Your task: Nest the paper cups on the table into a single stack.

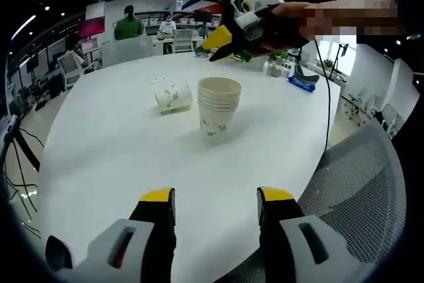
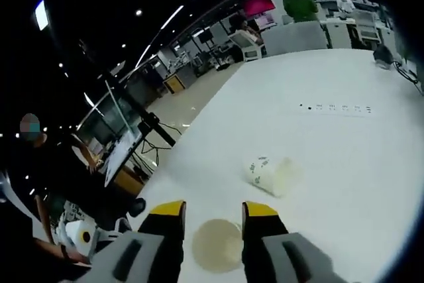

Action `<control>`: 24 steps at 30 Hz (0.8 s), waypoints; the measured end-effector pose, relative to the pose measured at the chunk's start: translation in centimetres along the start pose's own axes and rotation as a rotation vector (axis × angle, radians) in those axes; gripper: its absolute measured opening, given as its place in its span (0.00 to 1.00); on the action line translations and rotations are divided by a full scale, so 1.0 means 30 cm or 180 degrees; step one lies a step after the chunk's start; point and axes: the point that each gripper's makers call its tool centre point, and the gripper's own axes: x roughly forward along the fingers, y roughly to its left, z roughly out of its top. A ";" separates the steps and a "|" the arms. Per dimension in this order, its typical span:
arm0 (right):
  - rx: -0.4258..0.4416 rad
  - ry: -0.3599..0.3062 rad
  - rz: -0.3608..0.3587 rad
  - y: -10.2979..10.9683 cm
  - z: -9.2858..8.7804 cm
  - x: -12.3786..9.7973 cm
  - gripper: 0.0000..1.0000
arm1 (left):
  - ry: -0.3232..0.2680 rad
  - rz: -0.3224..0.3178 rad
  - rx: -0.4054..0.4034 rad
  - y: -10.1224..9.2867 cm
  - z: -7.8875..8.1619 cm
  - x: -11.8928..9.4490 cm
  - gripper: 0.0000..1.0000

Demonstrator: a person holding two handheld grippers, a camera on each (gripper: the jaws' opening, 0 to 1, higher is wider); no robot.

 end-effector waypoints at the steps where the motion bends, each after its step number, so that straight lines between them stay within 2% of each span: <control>1: 0.0013 -0.0021 -0.0003 0.003 0.000 0.001 0.33 | 0.0004 -0.0001 0.0001 0.000 -0.001 0.000 0.48; 7: 0.0080 -0.0077 -0.0030 -0.029 0.012 0.025 0.35 | 0.0015 0.0000 0.0012 0.003 -0.008 0.005 0.48; 10: 0.0097 -0.0080 -0.0038 -0.022 0.006 0.027 0.36 | 0.0012 0.0009 -0.0008 0.001 -0.004 0.001 0.48; 16: 0.0145 -0.0083 -0.0047 -0.071 0.019 0.057 0.38 | 0.0009 0.0020 -0.0041 -0.002 0.002 -0.005 0.48; 24: 0.0196 -0.0100 -0.0041 -0.067 0.012 0.070 0.39 | 0.0015 0.0031 -0.0065 -0.003 0.005 -0.009 0.49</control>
